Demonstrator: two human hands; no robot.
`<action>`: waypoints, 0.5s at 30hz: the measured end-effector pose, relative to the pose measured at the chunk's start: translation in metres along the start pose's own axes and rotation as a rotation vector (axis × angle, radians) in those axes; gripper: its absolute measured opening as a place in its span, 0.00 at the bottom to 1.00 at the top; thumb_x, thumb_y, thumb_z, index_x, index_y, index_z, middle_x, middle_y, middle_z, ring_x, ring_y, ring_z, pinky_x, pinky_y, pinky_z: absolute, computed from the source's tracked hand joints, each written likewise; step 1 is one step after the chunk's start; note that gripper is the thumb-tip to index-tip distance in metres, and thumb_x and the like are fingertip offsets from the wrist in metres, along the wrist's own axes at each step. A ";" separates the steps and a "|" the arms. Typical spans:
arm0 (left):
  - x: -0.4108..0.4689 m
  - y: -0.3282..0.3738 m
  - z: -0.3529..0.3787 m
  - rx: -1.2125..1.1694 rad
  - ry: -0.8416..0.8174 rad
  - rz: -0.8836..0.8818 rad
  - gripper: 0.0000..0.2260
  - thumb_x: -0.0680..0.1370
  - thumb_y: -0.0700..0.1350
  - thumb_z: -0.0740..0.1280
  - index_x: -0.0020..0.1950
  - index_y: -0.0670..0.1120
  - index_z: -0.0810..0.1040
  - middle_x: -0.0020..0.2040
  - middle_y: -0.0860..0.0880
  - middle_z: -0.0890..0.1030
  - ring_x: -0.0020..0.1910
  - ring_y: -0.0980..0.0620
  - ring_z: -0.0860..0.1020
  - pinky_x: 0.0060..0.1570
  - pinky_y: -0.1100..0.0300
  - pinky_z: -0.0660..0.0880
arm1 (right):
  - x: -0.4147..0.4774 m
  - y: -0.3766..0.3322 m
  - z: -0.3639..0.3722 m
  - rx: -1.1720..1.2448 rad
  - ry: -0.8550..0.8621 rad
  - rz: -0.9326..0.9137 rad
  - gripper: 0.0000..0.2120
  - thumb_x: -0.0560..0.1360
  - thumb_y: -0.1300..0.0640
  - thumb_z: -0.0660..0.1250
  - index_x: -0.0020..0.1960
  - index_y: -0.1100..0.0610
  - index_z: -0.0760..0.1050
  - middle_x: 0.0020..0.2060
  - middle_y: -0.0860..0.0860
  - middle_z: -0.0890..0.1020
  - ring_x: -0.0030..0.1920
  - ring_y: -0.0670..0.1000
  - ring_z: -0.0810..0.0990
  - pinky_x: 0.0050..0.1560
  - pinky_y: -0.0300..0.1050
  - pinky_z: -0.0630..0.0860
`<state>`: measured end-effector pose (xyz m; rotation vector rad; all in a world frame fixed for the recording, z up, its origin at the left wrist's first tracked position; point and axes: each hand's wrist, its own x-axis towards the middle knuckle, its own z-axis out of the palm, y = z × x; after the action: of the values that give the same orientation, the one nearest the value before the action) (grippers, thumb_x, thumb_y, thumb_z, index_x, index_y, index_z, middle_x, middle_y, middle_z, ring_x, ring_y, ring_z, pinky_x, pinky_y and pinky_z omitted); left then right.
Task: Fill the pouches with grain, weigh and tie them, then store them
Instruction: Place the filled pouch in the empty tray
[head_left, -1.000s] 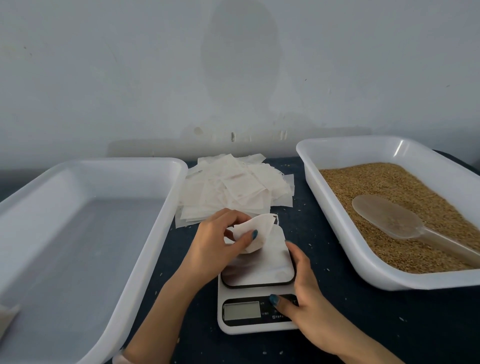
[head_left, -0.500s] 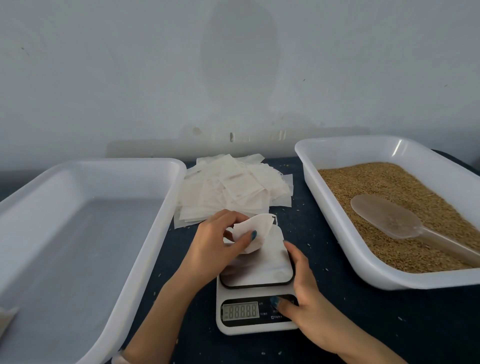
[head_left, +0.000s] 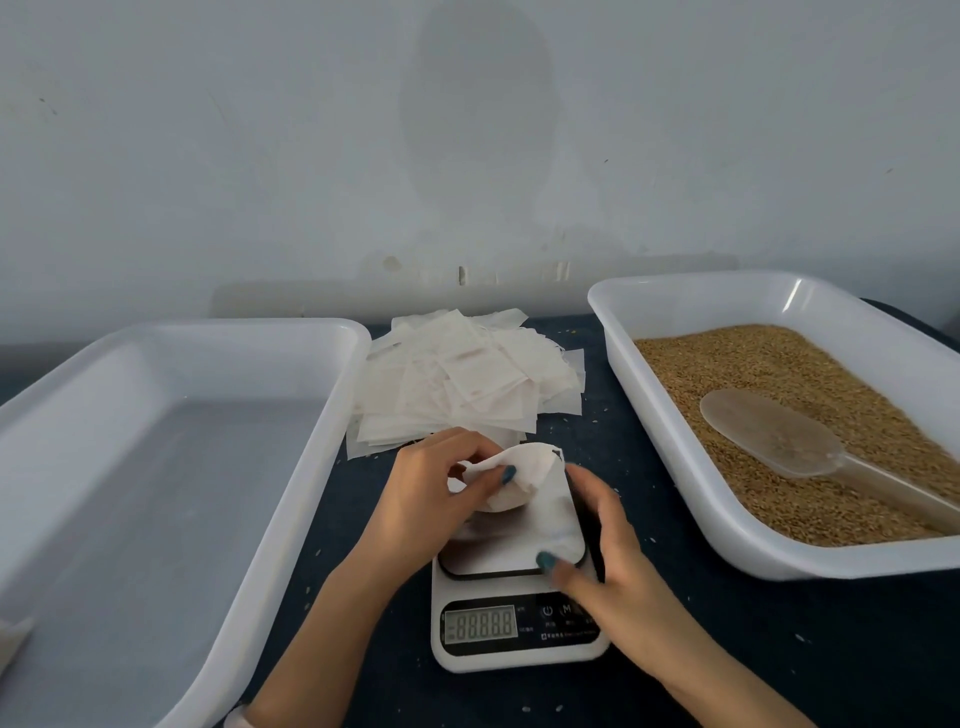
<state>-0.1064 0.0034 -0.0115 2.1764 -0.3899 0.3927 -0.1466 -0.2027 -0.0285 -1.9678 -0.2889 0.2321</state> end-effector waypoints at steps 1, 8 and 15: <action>0.000 0.001 0.001 0.008 0.001 0.008 0.04 0.76 0.42 0.73 0.44 0.52 0.82 0.42 0.59 0.81 0.44 0.55 0.79 0.41 0.69 0.71 | 0.005 0.000 0.000 -0.026 0.073 -0.062 0.33 0.77 0.57 0.71 0.74 0.38 0.57 0.69 0.34 0.64 0.71 0.34 0.59 0.70 0.31 0.58; 0.000 0.001 0.002 0.079 0.025 0.033 0.02 0.75 0.39 0.73 0.45 0.46 0.83 0.40 0.56 0.80 0.41 0.54 0.78 0.40 0.61 0.73 | 0.038 0.005 0.008 -0.244 0.295 -0.249 0.13 0.76 0.57 0.72 0.59 0.48 0.79 0.54 0.40 0.79 0.61 0.39 0.73 0.58 0.27 0.67; -0.001 -0.001 0.005 0.078 0.030 -0.002 0.03 0.77 0.43 0.72 0.44 0.48 0.80 0.38 0.56 0.79 0.39 0.55 0.76 0.37 0.66 0.70 | 0.038 0.012 0.008 -0.200 0.361 -0.330 0.13 0.75 0.60 0.73 0.57 0.48 0.78 0.53 0.39 0.78 0.60 0.39 0.73 0.59 0.28 0.68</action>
<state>-0.1061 0.0003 -0.0155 2.2438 -0.3615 0.4462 -0.1119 -0.1891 -0.0434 -2.0768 -0.4048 -0.3751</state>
